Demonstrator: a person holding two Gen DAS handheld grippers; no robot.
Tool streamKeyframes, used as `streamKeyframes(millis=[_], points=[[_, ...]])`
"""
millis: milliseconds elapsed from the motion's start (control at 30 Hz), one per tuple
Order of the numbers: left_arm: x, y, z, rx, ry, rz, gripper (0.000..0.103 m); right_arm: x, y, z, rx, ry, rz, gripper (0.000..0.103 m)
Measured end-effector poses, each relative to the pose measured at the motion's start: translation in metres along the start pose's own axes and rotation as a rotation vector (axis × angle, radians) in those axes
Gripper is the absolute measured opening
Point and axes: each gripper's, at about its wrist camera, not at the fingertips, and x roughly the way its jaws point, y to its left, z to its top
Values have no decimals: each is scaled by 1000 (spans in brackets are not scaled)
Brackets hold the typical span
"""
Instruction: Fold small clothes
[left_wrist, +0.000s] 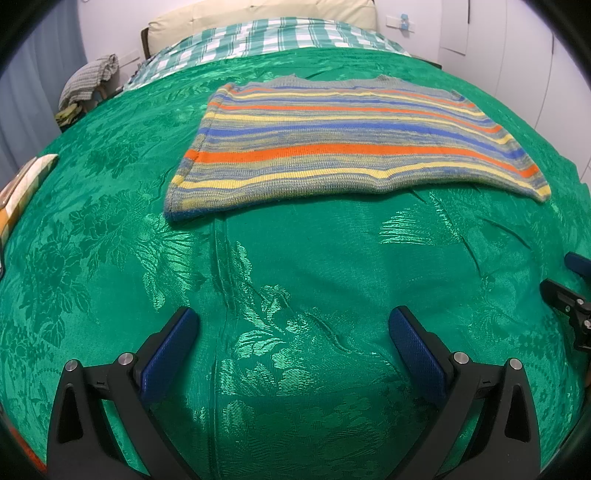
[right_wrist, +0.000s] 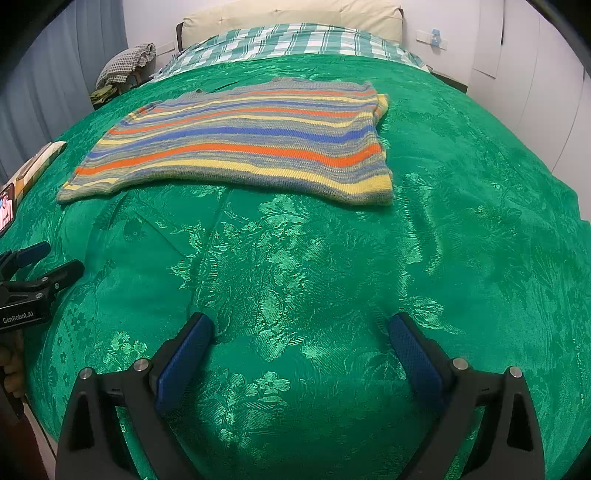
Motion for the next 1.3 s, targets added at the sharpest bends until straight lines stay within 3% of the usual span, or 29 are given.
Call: streamKeyframes(millis=[467,600,667,767,867,967,1067,1200,1267,1300], points=[[-5,2,1,10,7,-4,102,0,0,0,0,5,0,97],[-31,-8,8,89,2,-11,101,-7,-11,12,13,63,80,96],[-49,-25,13,149,-62,-59,101,-19,-34,25,65,61,189,95],[-60,-62,28,227,-112,-176,101,-28,-71,48,145,20,224,95],[-51,-105,46,316,-112,-265,101,-16,-115,84,243,27,288,95],[-31,-151,64,433,-129,-321,98,15,-151,123,331,59,387,86],[-2,-184,78,509,-99,-343,88,50,-168,154,368,114,462,77],[27,-199,88,546,-72,-359,79,93,-179,186,397,177,524,68],[27,-200,93,541,-87,-394,65,109,-181,197,403,186,533,66],[28,-200,95,540,-86,-412,51,118,-181,204,410,184,546,65]])
